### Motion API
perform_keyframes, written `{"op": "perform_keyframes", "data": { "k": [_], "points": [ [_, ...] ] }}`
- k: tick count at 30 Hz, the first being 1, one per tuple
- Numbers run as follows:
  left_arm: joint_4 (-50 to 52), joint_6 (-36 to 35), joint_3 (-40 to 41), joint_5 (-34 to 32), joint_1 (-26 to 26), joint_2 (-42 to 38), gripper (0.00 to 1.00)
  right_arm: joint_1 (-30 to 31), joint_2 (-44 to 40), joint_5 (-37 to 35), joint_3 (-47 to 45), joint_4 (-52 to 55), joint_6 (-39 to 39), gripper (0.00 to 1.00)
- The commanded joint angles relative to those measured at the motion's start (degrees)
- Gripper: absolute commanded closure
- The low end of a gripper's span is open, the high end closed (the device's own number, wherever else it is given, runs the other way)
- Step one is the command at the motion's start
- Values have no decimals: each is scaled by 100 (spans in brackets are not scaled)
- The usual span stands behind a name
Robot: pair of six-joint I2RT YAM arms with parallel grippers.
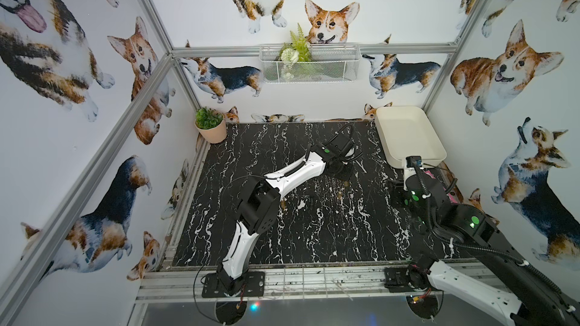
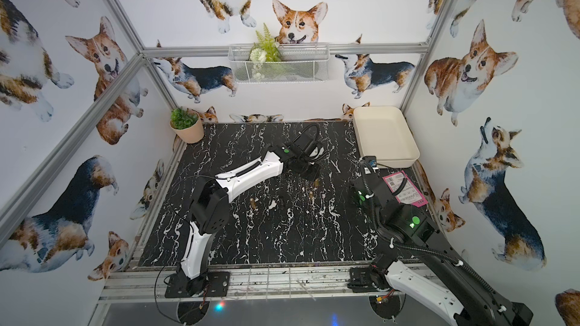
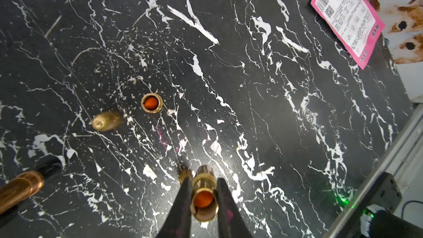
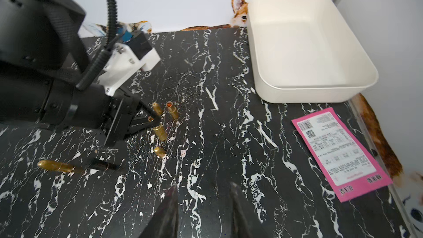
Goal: Open the lipstick cap
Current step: Place the lipstick at the center of the board.
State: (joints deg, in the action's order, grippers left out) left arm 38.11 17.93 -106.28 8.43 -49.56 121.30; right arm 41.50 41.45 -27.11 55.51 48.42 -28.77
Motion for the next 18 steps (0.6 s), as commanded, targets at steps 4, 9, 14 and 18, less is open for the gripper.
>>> {"op": "perform_keyframes", "data": {
  "k": [4,9,14,18],
  "points": [
    [-390,-272,51,-742,-346,113,80,-267,-87,56,-129,195,-401,62],
    [-494,-323,155,-1018,-443,197,80,-272,48,172,-237,-28,-319,62],
    [-639,-426,380,-1335,-534,241,80,-269,229,167,-215,-78,-213,62],
    [-1075,-451,820,-1294,-532,146,79,-271,246,117,-278,-164,-199,62]
  ]
}}
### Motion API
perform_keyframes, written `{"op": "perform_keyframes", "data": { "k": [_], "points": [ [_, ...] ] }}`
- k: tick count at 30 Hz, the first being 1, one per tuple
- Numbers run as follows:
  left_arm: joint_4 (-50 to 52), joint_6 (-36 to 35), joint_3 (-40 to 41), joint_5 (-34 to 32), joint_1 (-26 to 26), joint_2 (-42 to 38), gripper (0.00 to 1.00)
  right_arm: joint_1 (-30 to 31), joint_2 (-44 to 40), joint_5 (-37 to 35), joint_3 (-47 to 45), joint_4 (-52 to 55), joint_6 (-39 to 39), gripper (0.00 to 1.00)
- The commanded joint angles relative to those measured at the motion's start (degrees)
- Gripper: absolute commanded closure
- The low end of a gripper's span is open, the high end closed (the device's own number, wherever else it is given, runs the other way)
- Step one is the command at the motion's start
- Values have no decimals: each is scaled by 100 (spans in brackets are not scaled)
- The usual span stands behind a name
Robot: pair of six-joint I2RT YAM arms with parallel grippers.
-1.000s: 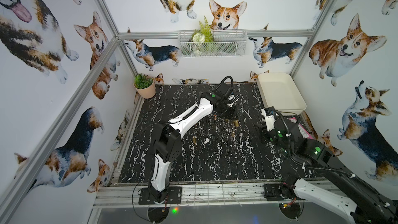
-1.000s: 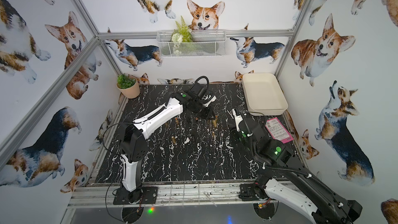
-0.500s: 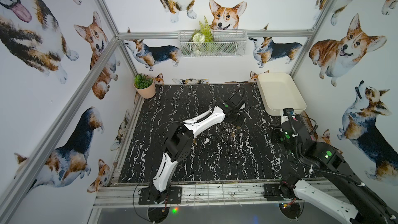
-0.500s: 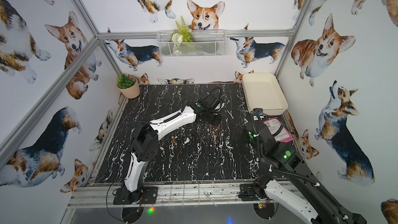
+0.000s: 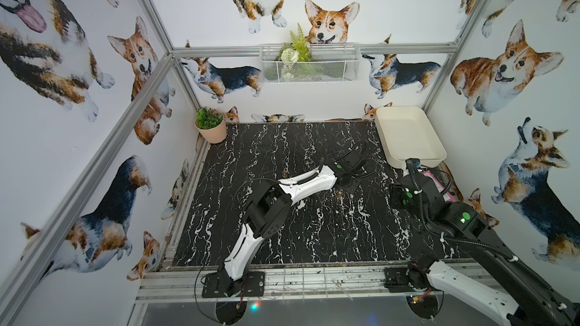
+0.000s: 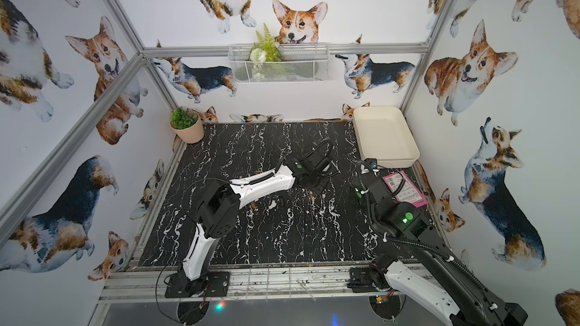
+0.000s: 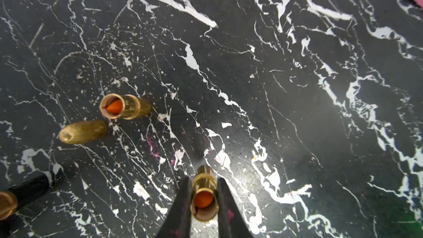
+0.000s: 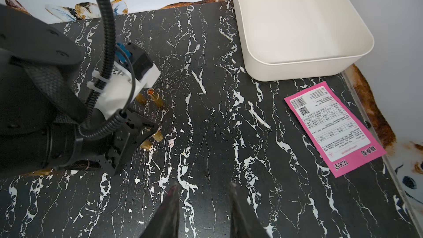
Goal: Open the lipstick cap
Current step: Place the lipstick at the center of the board.
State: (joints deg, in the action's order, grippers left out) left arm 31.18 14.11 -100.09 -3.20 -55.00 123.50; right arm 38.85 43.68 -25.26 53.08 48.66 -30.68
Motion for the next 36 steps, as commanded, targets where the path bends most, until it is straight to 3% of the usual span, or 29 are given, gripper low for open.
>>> {"op": "perform_keyframes", "data": {
  "k": [1,26,36],
  "points": [
    [-537,-67,306,-121,10,-106,79,-17,25,-81,-48,-199,3,61],
    [-880,-46,533,-64,-26,-56,75,-27,88,-142,-136,-269,136,61],
    [-780,-73,474,-181,-49,-35,62,-27,79,-164,-154,-287,193,61]
  ]
}}
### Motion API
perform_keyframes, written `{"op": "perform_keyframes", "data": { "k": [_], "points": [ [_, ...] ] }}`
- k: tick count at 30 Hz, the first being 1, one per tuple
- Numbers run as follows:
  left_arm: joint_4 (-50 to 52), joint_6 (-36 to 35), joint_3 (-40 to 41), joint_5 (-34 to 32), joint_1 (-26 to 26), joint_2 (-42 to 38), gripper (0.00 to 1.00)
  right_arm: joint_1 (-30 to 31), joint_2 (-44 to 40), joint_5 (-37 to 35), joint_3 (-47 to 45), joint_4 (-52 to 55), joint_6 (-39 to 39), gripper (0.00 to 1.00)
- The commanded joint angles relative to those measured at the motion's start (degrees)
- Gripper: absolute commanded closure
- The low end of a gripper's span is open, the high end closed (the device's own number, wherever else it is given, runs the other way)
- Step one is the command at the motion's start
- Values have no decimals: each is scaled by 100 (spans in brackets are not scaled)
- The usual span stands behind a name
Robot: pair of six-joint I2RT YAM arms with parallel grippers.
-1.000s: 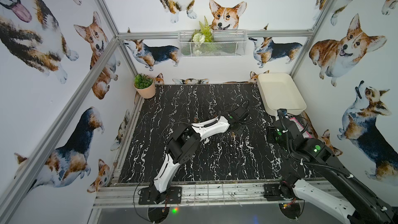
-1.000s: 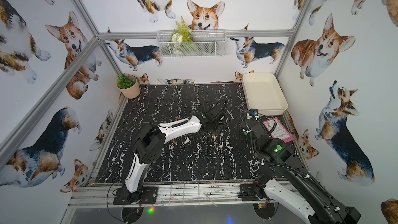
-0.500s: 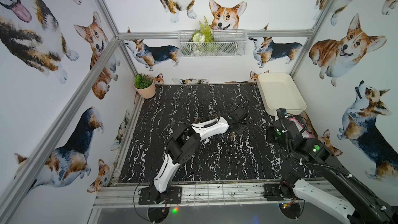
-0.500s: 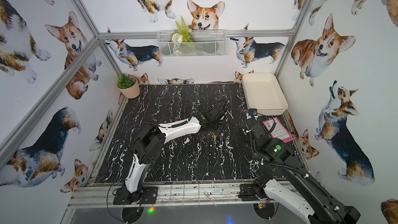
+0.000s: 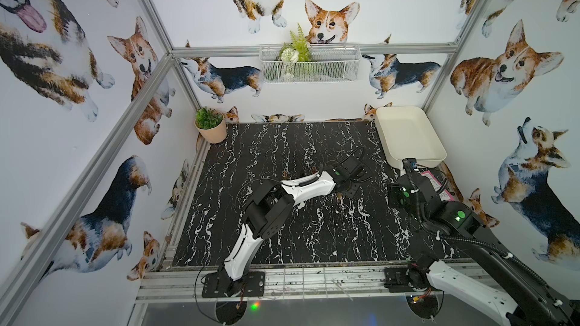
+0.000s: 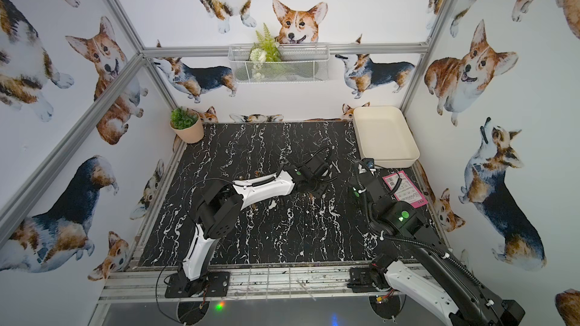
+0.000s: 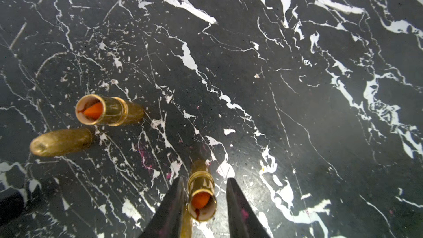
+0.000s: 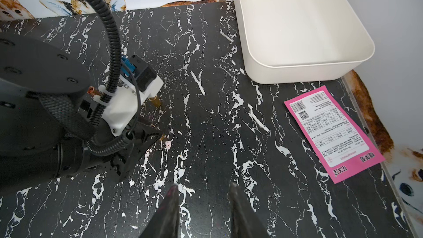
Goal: Open the lipstick cap
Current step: Place the lipstick at the center of the board, then pick up the lipstick at the center of the board.
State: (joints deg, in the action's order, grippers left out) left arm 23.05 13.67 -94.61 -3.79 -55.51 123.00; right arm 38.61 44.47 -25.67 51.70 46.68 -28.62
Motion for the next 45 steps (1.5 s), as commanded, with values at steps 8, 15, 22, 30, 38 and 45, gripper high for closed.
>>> {"op": "perform_keyframes", "data": {
  "k": [8,15,22,30,38,45],
  "points": [
    [234,-33,-251,-103,57,-190,53,-3,-26,-132,50,-41,35,61],
    [893,159,-369,202,364,-960,47,-3,156,-17,199,-101,158,61],
    [2439,347,-708,434,790,-1840,39,-3,594,338,263,-727,312,61],
    [3779,348,-406,459,1145,-2338,34,-3,1361,884,462,-1379,322,60],
    [3698,407,411,944,1266,-2378,35,0,1781,1106,586,-1609,347,60],
    [3404,382,597,1238,1270,-1993,41,-3,1829,1096,616,-1592,390,59]
  ]
}}
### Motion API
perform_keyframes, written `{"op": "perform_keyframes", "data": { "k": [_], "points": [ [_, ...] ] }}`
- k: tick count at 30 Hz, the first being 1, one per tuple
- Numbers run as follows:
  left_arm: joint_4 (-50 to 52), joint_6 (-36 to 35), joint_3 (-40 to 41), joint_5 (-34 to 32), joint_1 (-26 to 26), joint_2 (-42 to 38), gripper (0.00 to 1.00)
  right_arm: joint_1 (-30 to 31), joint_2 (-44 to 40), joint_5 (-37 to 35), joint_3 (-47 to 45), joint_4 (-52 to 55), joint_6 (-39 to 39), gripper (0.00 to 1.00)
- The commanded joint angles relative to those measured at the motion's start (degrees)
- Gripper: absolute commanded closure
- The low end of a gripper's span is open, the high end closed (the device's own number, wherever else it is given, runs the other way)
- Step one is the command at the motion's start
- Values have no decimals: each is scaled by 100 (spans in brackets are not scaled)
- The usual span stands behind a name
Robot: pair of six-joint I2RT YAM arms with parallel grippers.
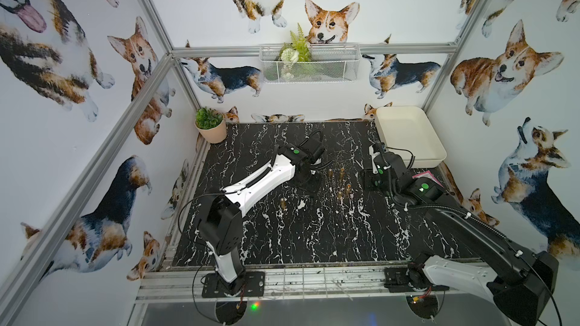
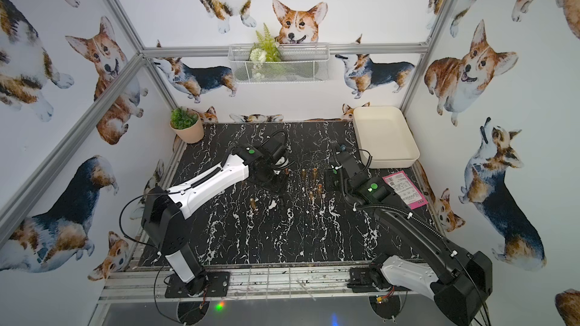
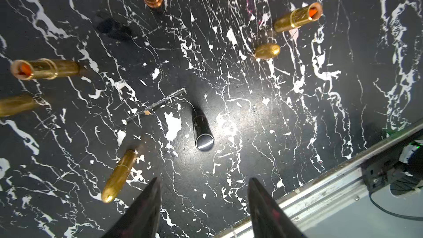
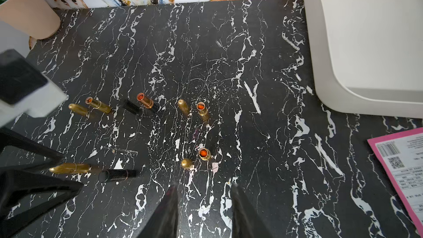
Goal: Open the lipstick cap
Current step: Pick up the lipstick at the center of the board.
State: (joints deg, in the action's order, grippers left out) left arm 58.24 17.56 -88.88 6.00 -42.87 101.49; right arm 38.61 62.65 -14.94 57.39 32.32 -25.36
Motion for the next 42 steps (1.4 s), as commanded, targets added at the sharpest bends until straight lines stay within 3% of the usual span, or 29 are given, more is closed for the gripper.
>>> {"op": "perform_keyframes", "data": {
  "k": [1,13,26,42],
  "points": [
    [-135,-7,35,293,5,227,43,-3,21,21,45,-152,62,59],
    [-365,-17,209,127,7,661,52,-3,98,61,2,-208,117,63],
    [-392,-8,119,-73,4,977,53,-3,72,9,-38,-243,207,64],
    [-284,-51,60,-108,7,1013,74,-3,55,-16,-126,-316,225,64]
  ]
}}
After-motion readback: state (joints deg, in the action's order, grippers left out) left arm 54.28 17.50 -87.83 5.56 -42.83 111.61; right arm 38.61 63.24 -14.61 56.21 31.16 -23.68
